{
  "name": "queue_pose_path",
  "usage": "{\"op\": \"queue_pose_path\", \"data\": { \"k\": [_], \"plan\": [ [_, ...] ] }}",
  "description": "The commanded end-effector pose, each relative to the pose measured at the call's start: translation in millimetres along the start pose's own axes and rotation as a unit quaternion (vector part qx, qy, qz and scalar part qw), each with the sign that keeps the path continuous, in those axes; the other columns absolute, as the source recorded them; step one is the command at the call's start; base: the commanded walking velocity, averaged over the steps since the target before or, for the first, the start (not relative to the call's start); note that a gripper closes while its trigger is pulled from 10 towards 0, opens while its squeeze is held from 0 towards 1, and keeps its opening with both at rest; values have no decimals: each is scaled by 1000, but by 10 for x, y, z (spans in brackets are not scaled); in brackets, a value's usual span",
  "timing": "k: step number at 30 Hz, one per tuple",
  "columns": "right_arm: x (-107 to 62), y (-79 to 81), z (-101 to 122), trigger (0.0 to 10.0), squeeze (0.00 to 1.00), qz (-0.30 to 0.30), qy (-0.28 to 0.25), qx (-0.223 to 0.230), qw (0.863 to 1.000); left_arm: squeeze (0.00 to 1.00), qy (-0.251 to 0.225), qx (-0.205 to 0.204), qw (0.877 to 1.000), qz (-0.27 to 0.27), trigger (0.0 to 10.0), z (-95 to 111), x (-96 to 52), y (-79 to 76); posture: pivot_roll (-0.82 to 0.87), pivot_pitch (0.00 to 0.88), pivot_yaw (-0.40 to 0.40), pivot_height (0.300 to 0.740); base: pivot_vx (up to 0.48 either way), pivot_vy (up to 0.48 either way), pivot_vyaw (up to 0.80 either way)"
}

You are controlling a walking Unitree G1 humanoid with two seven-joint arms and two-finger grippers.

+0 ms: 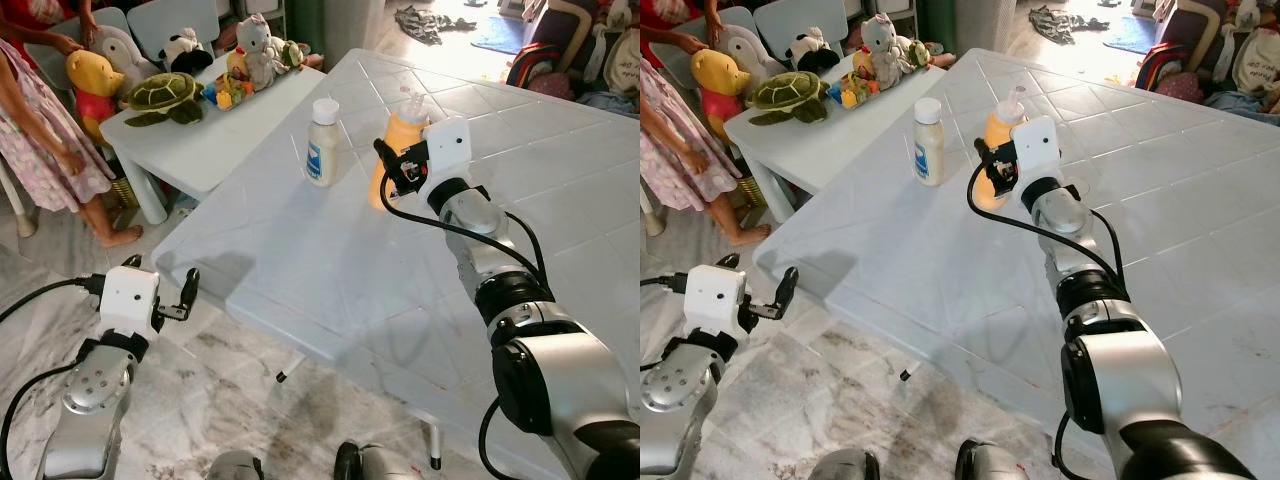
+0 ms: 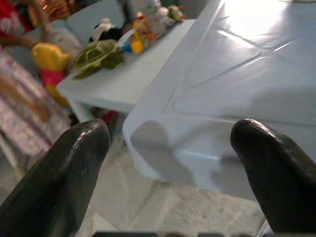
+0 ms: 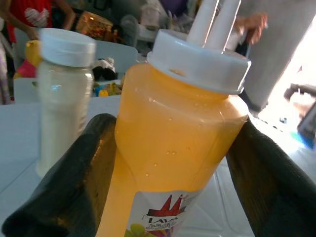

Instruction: Restocking fridge

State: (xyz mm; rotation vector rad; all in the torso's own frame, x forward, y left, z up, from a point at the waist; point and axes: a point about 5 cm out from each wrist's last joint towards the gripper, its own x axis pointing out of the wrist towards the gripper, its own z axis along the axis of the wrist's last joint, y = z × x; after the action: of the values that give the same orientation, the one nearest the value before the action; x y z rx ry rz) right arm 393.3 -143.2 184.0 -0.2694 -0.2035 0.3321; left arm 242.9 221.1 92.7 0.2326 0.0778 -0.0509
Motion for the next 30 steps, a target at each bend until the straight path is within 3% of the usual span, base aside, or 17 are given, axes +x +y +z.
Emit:
{"op": "queue_pose_path", "data": {
  "k": [1, 6, 7, 8, 10, 12, 14, 17, 20, 26, 30],
  "plan": [
    [-49, 32, -31, 0, 0, 14, -7, -15, 1000, 0, 8, -6, 1000, 6, 10000, -42, 20, -13, 125, 62, -45, 740, 0, 0, 0],
    [-128, 46, -117, 78, 0, 13, -2, -9, 1000, 0, 5, -9, 1000, 7, 10000, -41, 78, -61, 111, 50, -50, 740, 0, 0, 0],
    [-164, 58, -145, 2549, 0, 13, -3, -7, 1000, 0, 2, -9, 1000, 7, 10000, -27, 101, -66, 108, 45, -53, 740, 0, 0, 0],
    [-225, 78, -177, 3137, 0, 14, -7, -4, 1000, 0, -2, -9, 1000, 10, 10000, -6, 134, -67, 108, 43, -56, 740, 0, 0, 0],
    [-225, 78, -177, 3137, 0, 14, -7, -4, 1000, 0, -2, -9, 1000, 10, 10000, -6, 134, -67, 108, 43, -56, 740, 0, 0, 0],
    [-302, 84, -189, 10000, 0, 1, -15, 9, 1000, 0, 1, -6, 1000, 21, 10000, -4, 160, -36, 99, 40, -62, 740, 0, 0, 0],
    [-355, 99, -191, 10000, 0, -7, -22, 18, 1000, 0, 1, -4, 1000, 25, 10000, 2, 169, -15, 100, 40, -64, 740, 0, 0, 0],
    [-570, 238, -217, 10000, 0, -30, -40, 56, 997, 0, -2, -2, 999, 38, 10000, 1, 177, 55, 94, 30, -68, 740, -265, 0, 0],
    [-647, 296, -242, 10000, 0, -41, -40, 78, 995, 0, -1, -3, 999, 42, 10000, -14, 181, 63, 93, 27, -68, 740, -298, 0, 0],
    [-727, 462, -175, 10000, 0, -29, -60, 90, 994, 0, -3, -7, 999, 41, 10000, -13, 213, 30, 88, 18, -63, 740, -318, 0, 609],
    [-747, 473, -136, 10000, 0, -26, -59, 98, 993, 0, -3, -6, 999, 38, 10000, -16, 227, 11, 85, 12, -62, 740, -333, 0, 795]
  ]
}}
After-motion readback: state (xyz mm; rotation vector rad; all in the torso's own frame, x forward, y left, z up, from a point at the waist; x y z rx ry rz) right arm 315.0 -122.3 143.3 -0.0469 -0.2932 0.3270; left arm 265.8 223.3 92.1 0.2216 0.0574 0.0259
